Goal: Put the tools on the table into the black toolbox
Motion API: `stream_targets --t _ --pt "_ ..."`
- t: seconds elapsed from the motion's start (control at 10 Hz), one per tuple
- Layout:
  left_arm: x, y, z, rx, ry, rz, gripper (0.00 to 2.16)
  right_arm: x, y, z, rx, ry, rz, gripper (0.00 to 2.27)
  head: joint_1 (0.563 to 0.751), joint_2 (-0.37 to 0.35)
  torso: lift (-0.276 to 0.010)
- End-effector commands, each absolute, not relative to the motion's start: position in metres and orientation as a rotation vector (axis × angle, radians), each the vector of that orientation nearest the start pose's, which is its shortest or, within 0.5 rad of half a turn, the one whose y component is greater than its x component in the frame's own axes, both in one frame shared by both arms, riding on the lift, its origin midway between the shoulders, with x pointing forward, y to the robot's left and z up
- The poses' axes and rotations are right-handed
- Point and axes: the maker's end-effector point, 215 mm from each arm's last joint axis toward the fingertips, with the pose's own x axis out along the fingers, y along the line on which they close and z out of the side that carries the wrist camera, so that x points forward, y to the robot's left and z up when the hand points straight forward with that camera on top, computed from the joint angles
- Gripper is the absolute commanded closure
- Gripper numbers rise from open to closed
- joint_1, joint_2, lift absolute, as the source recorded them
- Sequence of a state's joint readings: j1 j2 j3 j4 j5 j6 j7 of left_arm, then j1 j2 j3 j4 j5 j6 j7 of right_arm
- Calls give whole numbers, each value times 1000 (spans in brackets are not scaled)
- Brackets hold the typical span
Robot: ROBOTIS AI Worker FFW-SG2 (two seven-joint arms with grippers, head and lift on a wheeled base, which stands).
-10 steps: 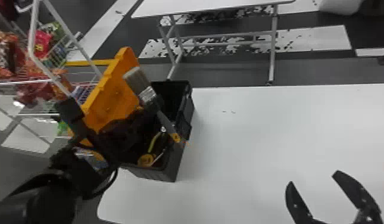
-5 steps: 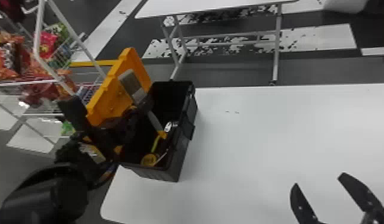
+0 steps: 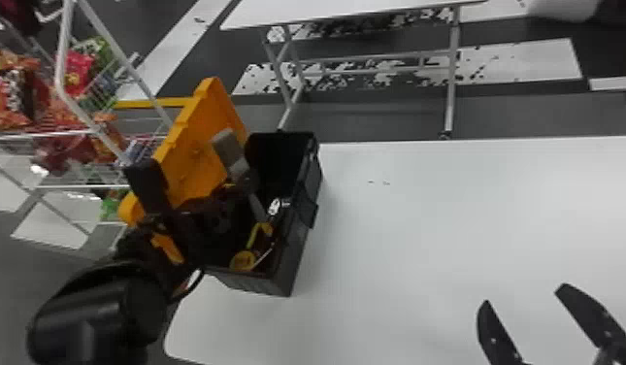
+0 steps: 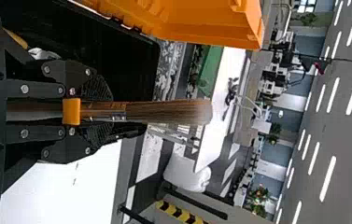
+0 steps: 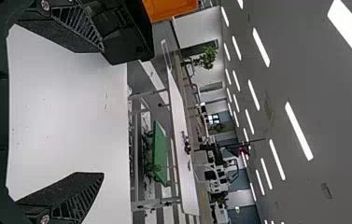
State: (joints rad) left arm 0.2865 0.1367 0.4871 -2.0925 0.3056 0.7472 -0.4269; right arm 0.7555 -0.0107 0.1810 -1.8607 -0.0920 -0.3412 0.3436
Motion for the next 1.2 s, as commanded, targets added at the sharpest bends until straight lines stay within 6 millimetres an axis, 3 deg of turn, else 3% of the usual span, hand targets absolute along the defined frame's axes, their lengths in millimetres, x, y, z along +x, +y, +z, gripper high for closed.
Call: stream_targets --t 0.0,0.4,0.5,0.8,1.1 --pt "458 387 -372 -207 392 -70 -2 308 -71 -415 214 100 452 70 695 350 -75" --pt "445 373 -374 -234 391 -97 29 309 -77 -417 217 99 438 73 695 350 -75" --pt "434 365 -375 -249 384 -108 29 310 -84 -417 221 97 424 73 695 350 -75" --pt "410 351 -353 -217 211 -70 33 316 -109 -420 229 107 369 76 695 350 -75" --pt "387 329 -352 -197 157 -77 36 325 -137 -433 224 182 311 76 695 343 -75"
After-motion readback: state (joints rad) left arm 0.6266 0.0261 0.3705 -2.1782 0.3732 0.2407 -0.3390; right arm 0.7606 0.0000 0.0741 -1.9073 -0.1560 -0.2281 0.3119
